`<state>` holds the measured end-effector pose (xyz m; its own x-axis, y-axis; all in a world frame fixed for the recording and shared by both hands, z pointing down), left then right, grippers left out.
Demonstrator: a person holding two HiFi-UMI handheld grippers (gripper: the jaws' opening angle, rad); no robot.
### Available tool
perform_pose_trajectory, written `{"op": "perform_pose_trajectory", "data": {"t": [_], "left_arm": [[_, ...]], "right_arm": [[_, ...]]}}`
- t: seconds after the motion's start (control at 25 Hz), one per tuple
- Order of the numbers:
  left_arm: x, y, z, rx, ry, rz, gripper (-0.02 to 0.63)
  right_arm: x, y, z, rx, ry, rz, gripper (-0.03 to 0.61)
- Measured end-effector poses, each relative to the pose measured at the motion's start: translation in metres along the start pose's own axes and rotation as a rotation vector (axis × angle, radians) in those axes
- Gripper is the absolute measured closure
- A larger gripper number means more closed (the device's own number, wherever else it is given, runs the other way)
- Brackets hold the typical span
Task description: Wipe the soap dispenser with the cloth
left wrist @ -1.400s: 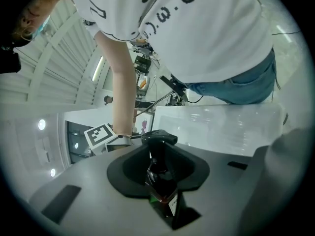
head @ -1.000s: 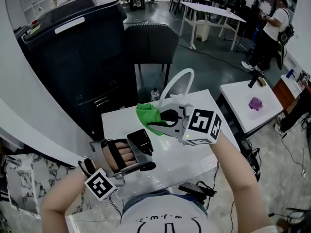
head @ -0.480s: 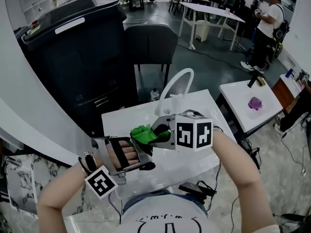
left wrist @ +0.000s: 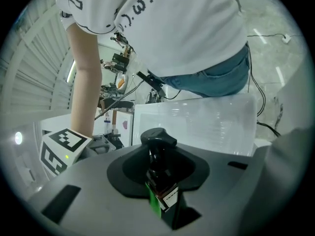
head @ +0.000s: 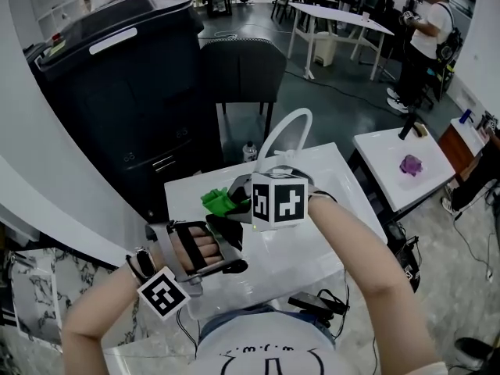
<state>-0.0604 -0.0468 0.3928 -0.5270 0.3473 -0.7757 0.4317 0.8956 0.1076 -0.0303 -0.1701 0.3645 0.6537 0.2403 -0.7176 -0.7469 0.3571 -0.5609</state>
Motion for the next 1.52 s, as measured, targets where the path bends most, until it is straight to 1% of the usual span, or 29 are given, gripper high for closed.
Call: {"op": "perform_pose_trajectory", "data": {"t": [0.12,0.24,0.32,0.4,0.48,0.56,0.64,0.76,0.88,1.08,1.28,1.52], "left_arm": [[0.001,0.001,-0.003,-0.001,-0.005,-0.001,0.511],[0.000,0.002,-0.004,0.001,0.002,0.004,0.511],[0.000,0.002,-0.004,-0.004,0.008,0.013,0.511],[0.000,0.001,-0.003,-0.011,0.011,0.021,0.511],[0.001,0.001,-0.003,-0.023,0.014,0.027,0.511],[0.001,0.002,-0.003,-0.034,0.015,0.025,0.511],[0.001,0.003,-0.002,-0.048,0.018,0.025,0.511],[-0.003,0.004,0.000,-0.072,0.022,0.034,0.511],[-0.007,0.007,0.000,-0.088,0.013,0.033,0.511],[-0.011,0.007,0.000,-0.109,-0.001,0.047,0.511],[-0.012,0.008,-0.001,-0.103,-0.007,0.048,0.511],[-0.013,0.008,-0.004,-0.078,-0.014,0.048,0.509]], "right_arm": [[-0.008,-0.001,-0.004,-0.020,0.008,0.014,0.529],[-0.007,0.001,-0.004,-0.014,0.003,0.007,0.529],[0.001,0.004,-0.006,-0.030,0.000,-0.032,0.529],[0.012,0.010,-0.009,-0.075,0.022,-0.096,0.529],[0.021,0.017,-0.009,-0.122,0.081,-0.147,0.529],[0.025,0.024,-0.003,-0.132,0.154,-0.156,0.529],[0.025,0.027,0.005,-0.112,0.227,-0.129,0.529],[0.021,0.026,0.021,-0.082,0.337,-0.054,0.529],[0.016,0.026,0.026,-0.056,0.381,0.004,0.529],[0.005,0.032,0.023,-0.010,0.374,0.052,0.529],[-0.010,0.035,0.013,-0.042,0.357,0.059,0.529],[-0.029,0.030,0.000,-0.080,0.297,0.081,0.529]]}}
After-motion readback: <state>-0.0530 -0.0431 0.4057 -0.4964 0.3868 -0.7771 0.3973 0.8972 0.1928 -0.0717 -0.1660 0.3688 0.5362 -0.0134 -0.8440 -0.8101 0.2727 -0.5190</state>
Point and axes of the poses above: the fingertips, and each gripper's own axes: x backward along the fingers, z to its left, y out of its top, the point moved 6 cm from there along x, backward along the fingers, and after that the axes turned 13 degrees about -y, right-handed, at the moved point
